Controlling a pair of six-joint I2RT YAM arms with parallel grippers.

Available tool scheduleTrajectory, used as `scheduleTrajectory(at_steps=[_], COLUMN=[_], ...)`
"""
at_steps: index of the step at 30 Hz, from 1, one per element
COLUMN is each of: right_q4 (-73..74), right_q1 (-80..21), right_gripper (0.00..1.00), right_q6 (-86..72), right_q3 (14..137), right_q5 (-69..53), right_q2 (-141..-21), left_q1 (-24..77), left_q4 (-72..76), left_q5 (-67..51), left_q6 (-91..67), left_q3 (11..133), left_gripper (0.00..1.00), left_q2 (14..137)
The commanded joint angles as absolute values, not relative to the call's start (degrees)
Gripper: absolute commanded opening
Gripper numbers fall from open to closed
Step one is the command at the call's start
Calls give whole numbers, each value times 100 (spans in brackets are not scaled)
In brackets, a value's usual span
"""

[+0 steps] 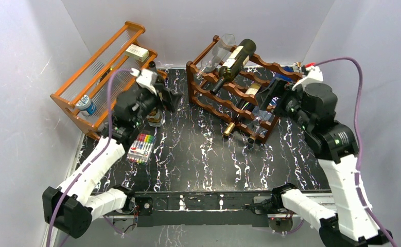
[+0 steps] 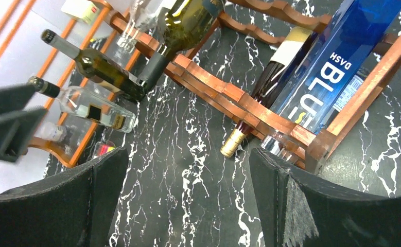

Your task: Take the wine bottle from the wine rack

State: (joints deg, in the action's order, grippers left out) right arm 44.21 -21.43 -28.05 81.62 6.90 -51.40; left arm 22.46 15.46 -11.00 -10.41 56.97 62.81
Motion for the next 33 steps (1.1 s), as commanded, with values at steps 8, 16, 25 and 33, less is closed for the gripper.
scheduleTrajectory(at_steps=[8,16,25,33], right_q4=[3909,2645,1735,931], right_q1=[-2129,-1968,-740,-638], right_gripper=[98,98,98,98], right_q6=[-2863,-3894,-5653,-6106], right_q3=[9261,9304,9352,9282], right_q5=[521,439,-1013,-1656], right_q2=[-6647,-7547,-8652,-9366], left_q1=[3109,3261,3265,3263], left_q4=[3684,3459,3443,3447], left_q5=[-1167,-844,-649,-799], left_q6=[-506,-219,-18,-81], left_q3=[3766,3793,3765,3795], left_gripper=[98,98,98,98], left_q2=[5171,5362,5332,5430])
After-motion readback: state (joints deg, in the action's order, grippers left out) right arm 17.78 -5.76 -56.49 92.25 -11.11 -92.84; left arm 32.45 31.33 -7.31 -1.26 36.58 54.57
